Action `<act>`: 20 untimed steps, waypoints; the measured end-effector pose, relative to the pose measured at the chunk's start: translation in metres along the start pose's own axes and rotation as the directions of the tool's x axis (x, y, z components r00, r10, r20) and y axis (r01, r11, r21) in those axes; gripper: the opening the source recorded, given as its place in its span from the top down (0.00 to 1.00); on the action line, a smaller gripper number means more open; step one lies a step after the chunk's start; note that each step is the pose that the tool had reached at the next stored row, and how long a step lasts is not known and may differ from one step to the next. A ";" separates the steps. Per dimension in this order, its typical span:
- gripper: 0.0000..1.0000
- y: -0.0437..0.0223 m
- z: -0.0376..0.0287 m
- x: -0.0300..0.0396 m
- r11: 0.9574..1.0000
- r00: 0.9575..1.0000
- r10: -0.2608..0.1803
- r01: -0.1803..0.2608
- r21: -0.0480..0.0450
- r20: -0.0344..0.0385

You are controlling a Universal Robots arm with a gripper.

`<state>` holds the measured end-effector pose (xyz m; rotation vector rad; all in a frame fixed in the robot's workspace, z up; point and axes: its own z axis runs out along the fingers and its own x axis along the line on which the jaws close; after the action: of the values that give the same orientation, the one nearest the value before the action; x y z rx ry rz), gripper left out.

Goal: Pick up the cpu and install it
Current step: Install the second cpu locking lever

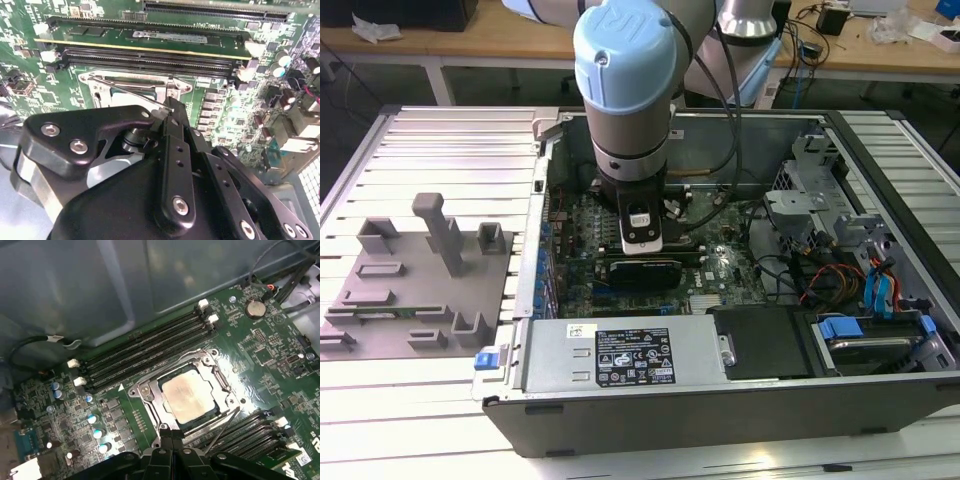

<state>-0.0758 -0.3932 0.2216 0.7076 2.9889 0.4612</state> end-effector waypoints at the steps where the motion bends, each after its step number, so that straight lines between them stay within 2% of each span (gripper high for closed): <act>1: 0.89 0.0009 -0.0027 0.0001 1.000 1.000 0.000 0.000 0.000 0.000; 6: 0.89 0.0068 -0.0219 0.0008 1.000 1.000 0.000 0.000 0.000 0.000; 8: 0.89 0.0104 -0.0336 0.0012 1.000 1.000 0.000 0.000 0.000 0.000; 14: 0.89 0.0110 -0.0336 0.0003 1.000 1.000 -0.004 0.004 0.000 -0.001; 15: 0.89 0.0113 -0.0336 -0.0005 1.000 1.000 -0.029 0.029 0.001 -0.009; 18: 0.89 0.0115 -0.0331 -0.0010 0.997 0.996 -0.083 0.083 0.002 -0.025; 20: 0.89 0.0119 -0.0327 -0.0022 0.994 0.994 -0.109 0.109 0.003 -0.033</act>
<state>-0.0720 -0.3930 0.2563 0.5387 3.0406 0.4636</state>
